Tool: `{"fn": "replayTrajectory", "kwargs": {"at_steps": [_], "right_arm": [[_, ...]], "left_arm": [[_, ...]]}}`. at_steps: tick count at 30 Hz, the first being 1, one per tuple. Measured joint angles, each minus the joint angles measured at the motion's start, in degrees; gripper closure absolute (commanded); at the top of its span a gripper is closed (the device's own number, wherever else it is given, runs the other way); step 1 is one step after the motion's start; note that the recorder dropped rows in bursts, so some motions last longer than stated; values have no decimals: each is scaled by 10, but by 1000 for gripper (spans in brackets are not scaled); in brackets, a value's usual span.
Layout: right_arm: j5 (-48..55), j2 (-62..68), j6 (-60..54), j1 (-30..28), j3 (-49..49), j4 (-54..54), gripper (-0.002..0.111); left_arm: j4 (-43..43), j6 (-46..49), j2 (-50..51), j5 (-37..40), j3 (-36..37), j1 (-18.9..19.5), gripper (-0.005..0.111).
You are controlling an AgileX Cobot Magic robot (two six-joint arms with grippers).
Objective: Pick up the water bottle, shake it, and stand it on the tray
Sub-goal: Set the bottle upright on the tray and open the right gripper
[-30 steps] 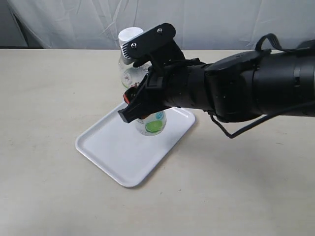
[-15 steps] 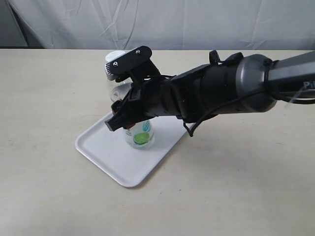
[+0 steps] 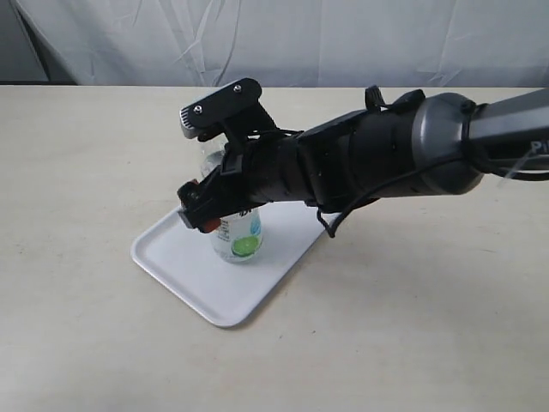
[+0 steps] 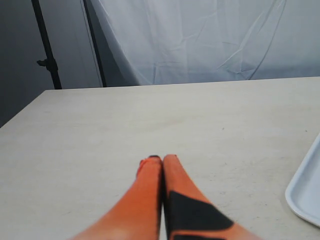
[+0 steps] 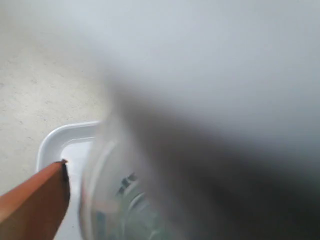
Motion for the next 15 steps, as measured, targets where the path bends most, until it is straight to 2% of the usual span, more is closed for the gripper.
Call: {"fn": "replayTrajectory", "kwargs": {"at_steps": [8,15], "right_arm": [[-11,0,0,0,-1,0,4],[-79,-30,0,0,-1,0,4]], "left_arm": [[0,0,0,0,0,0,107],[0,0,0,0,0,0,107]]}}
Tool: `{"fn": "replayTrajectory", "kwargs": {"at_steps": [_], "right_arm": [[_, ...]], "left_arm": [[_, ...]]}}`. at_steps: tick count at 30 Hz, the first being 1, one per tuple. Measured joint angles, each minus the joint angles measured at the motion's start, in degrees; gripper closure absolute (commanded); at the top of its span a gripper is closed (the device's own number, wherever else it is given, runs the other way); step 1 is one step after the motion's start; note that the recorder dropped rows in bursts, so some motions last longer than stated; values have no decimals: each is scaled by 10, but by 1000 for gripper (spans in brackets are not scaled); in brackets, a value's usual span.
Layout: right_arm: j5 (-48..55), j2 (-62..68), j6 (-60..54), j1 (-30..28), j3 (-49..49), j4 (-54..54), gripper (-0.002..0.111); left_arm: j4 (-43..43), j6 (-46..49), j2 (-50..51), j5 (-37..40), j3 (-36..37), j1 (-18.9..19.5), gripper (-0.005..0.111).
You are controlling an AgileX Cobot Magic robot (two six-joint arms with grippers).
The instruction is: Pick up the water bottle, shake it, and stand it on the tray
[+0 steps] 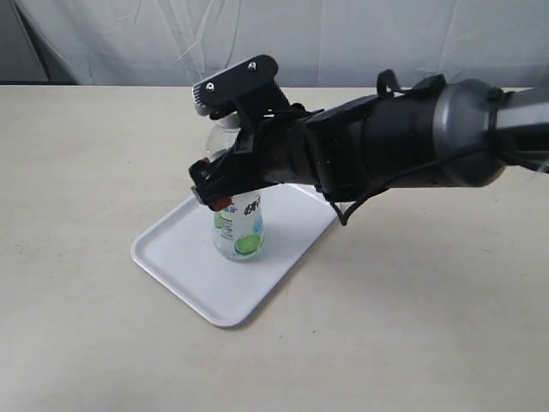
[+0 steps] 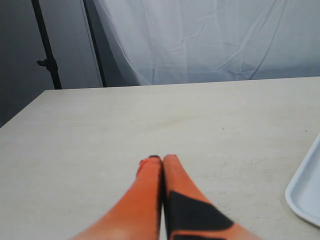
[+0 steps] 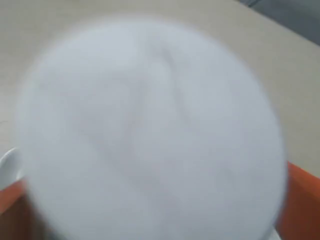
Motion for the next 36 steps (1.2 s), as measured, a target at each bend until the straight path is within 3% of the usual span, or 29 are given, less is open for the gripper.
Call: {"fn": "replayTrajectory", "kwargs": {"at_steps": [4,12,25,28,30,32,33,36], "right_arm": [[-1,-38,0,0,0,0,4],[99,-114,-2,0,0,3,4],[109,-268,0,0,0,3,7],[103,-304,6,0,4,3,30],[69,-323,7,0,10,3,59],[15,-342,8,0,21,0,97],[-19,-353,8,0,30,-1,108],[-117,-388,11,0,62,-1,109]], "left_arm": [[0,0,0,0,0,0,107],[0,0,0,0,0,0,107],[0,0,0,0,0,0,107],[0,0,0,0,0,0,107],[0,0,0,0,0,0,107],[0,0,0,0,0,0,107],[0,0,0,0,0,0,107],[0,0,0,0,0,0,107]]}}
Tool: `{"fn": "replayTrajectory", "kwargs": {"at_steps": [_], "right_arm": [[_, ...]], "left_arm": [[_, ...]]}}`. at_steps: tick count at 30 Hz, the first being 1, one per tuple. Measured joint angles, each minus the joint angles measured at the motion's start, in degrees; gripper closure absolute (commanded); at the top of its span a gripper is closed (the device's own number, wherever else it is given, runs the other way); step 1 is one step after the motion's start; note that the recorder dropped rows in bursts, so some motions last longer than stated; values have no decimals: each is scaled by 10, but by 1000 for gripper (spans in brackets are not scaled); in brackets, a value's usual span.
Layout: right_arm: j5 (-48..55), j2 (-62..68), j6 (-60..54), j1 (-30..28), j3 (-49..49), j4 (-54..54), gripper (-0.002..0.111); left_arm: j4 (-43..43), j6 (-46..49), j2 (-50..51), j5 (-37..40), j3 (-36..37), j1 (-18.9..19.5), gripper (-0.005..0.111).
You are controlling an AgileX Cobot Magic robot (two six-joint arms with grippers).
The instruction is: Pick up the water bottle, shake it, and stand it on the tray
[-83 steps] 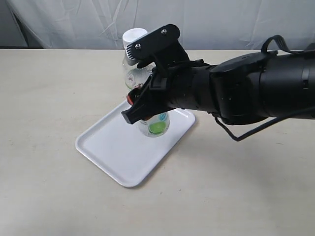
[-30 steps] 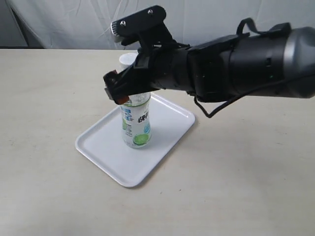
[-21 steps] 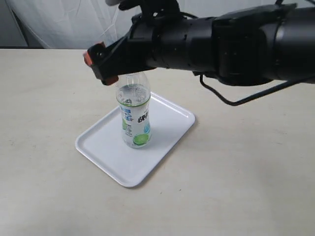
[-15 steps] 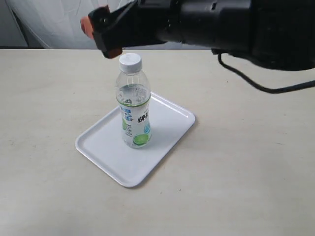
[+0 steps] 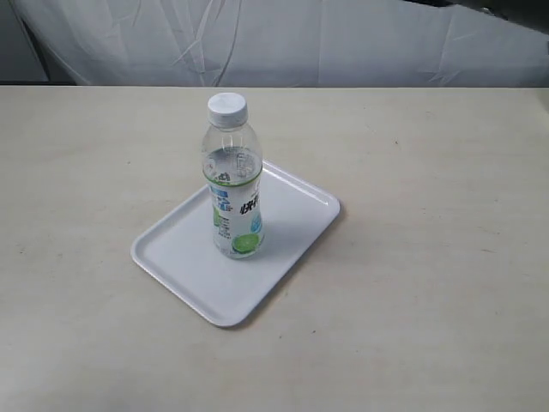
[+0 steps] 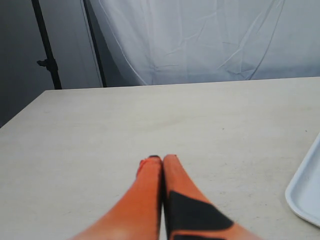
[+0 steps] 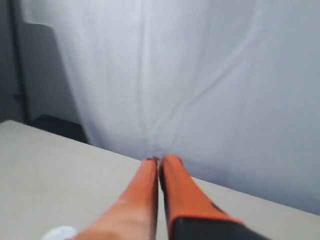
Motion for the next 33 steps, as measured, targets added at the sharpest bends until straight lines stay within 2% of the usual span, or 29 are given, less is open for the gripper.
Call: {"fn": "replayTrajectory", "kwargs": {"at_steps": [5,8,15,25,29,33], "right_arm": [[-134,-68,0,0,71,1,109],[-172,-116,-4,0,123,2,109],[-83,-229,-11,0,284,6,109],[-83,-259,-9,-7,300,7,109],[-23,-327,65,-146,330,6,109],[112,-415,94,-341,393,8,109]], "left_arm": [[0,0,0,0,0,0,107],[0,0,0,0,0,0,107],[0,0,0,0,0,0,107],[0,0,0,0,0,0,107],[0,0,0,0,0,0,107],[0,0,0,0,0,0,107]]}}
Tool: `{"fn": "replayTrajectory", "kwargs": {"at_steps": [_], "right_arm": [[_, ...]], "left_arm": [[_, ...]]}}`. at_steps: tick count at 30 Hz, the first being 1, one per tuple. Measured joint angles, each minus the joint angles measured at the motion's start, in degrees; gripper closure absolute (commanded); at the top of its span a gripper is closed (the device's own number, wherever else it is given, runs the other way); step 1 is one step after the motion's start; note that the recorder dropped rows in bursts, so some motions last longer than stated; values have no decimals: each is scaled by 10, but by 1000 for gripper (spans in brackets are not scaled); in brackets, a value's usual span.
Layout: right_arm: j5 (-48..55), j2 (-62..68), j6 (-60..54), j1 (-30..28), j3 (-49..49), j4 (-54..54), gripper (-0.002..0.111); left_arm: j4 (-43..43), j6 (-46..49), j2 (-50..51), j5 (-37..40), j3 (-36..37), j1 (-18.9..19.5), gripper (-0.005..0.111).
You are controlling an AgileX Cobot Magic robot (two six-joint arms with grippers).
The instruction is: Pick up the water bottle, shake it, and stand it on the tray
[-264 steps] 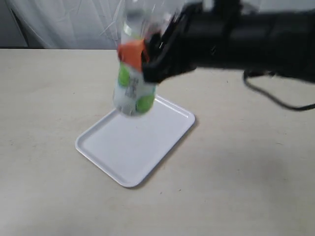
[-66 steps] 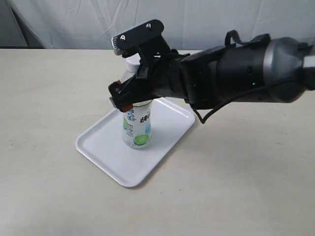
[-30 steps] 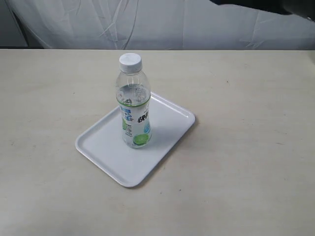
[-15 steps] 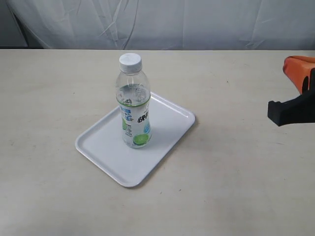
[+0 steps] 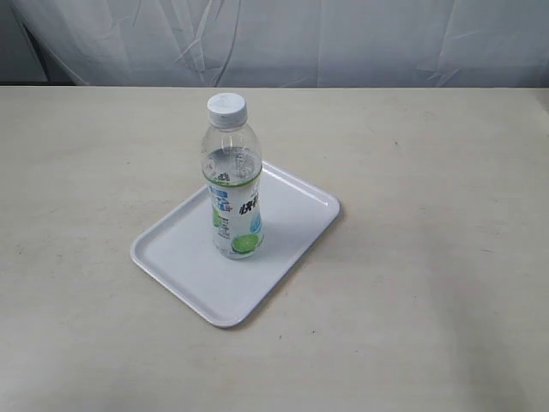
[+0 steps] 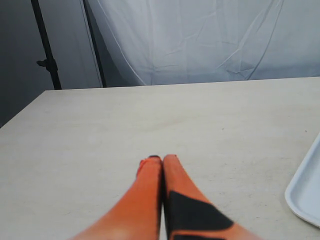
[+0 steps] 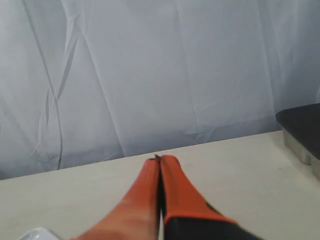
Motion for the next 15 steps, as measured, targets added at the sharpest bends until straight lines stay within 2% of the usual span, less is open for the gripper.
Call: {"fn": "replayTrajectory", "kwargs": {"at_steps": [4,7,12,15], "right_arm": [[98,-84,7,-123,74,0,109],[141,-118,26,-148,113,-19,109],[199,-136,280,-180,121,-339,109],[241,-139,596,-206,121,-653,109]], "left_arm": [[0,0,0,0,0,0,107],[0,0,0,0,0,0,107],[0,0,0,0,0,0,107],[0,0,0,0,0,0,107]]}}
